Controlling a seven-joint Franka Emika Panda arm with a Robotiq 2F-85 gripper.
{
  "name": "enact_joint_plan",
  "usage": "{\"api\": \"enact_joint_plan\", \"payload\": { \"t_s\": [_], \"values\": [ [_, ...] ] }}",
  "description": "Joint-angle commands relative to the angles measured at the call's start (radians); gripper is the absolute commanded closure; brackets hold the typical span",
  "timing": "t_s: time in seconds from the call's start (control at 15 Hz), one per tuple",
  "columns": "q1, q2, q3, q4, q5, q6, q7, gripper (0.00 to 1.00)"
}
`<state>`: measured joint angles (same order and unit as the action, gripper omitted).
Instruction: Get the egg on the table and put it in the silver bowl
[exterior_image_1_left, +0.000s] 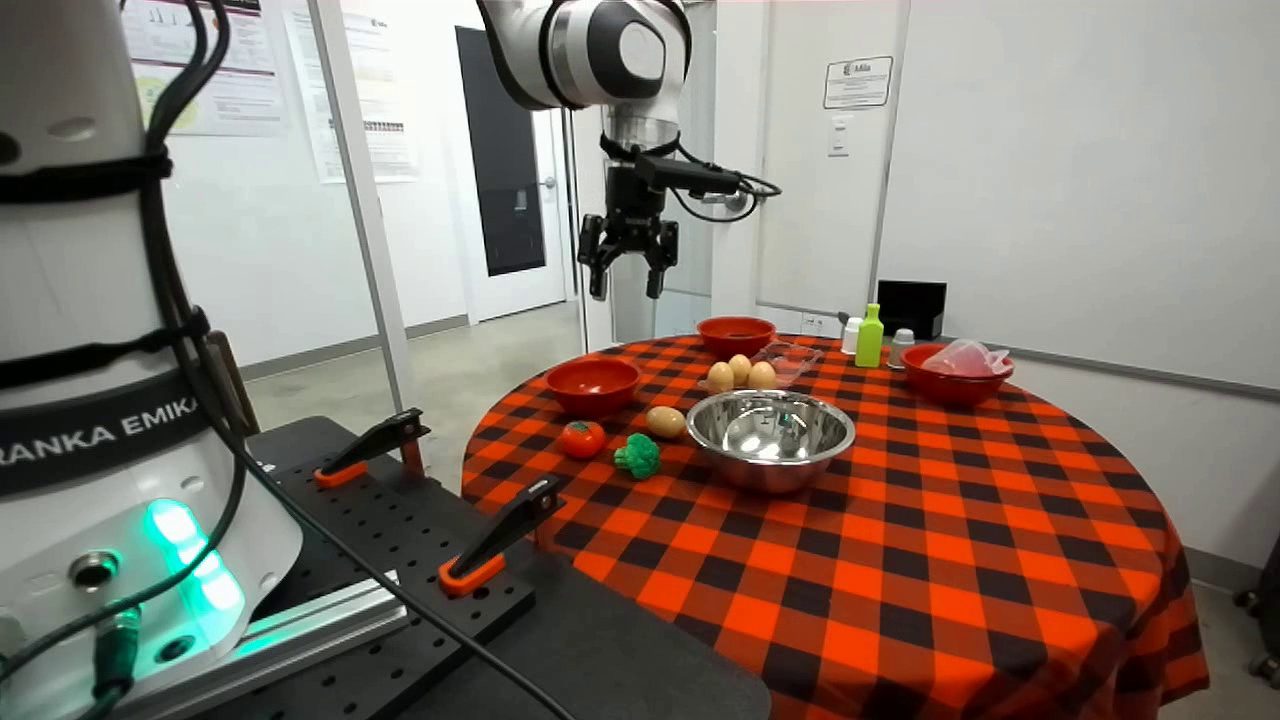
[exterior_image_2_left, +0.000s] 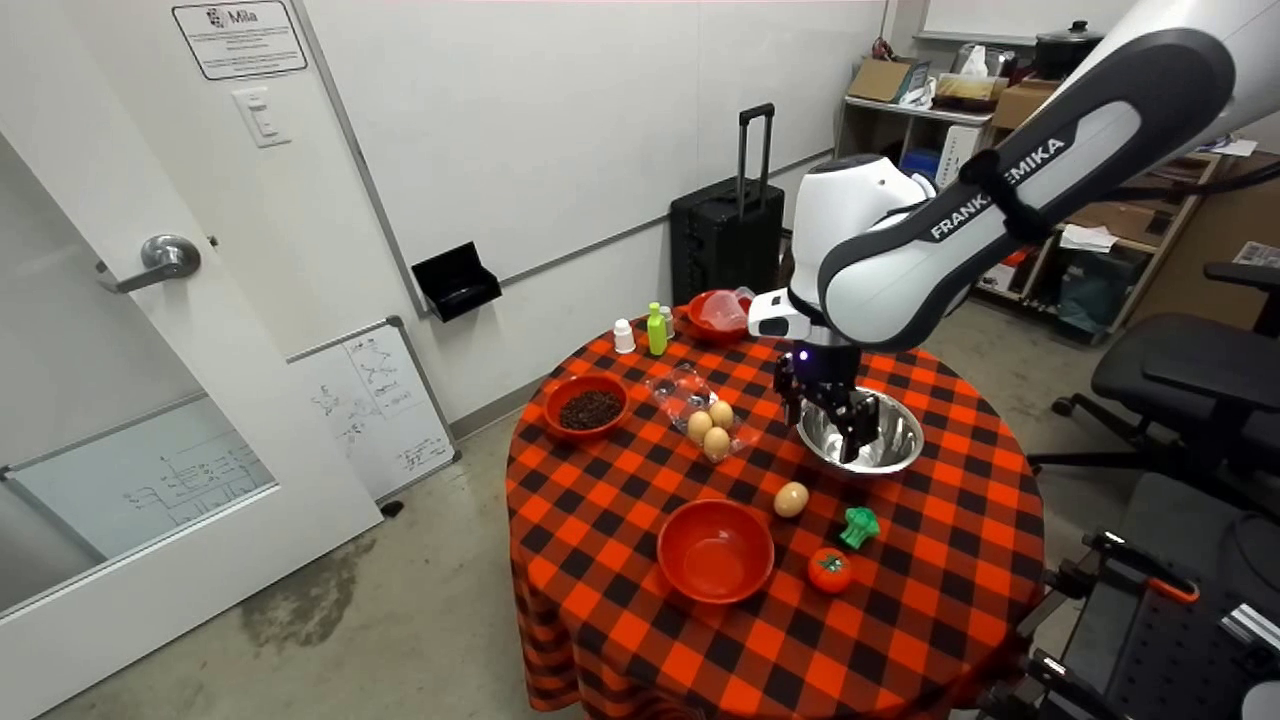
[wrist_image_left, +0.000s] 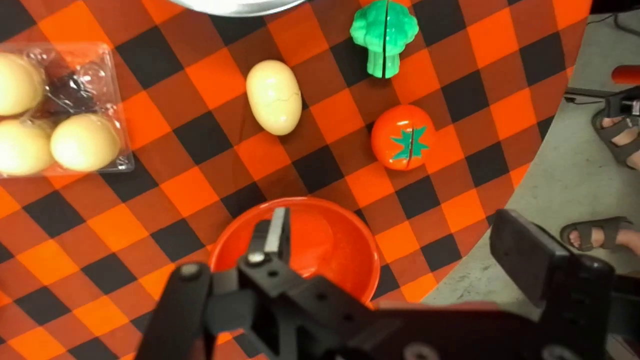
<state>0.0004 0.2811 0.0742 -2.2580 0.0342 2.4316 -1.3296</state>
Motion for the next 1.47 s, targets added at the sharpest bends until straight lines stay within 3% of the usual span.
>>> {"api": "enact_joint_plan", "payload": {
  "t_s": [0.0, 0.4, 1.0, 1.4],
  "values": [
    [-0.013, 0.106, 0.032, 0.059, -0.022, 0.052, -0.043, 0.00],
    [-0.021, 0.220, 0.055, 0.100, -0.064, 0.096, -0.043, 0.00],
    [0.016, 0.365, 0.001, 0.189, -0.222, 0.130, 0.096, 0.00],
    [0.004, 0.443, -0.013, 0.253, -0.259, 0.118, 0.135, 0.00]
  ]
}}
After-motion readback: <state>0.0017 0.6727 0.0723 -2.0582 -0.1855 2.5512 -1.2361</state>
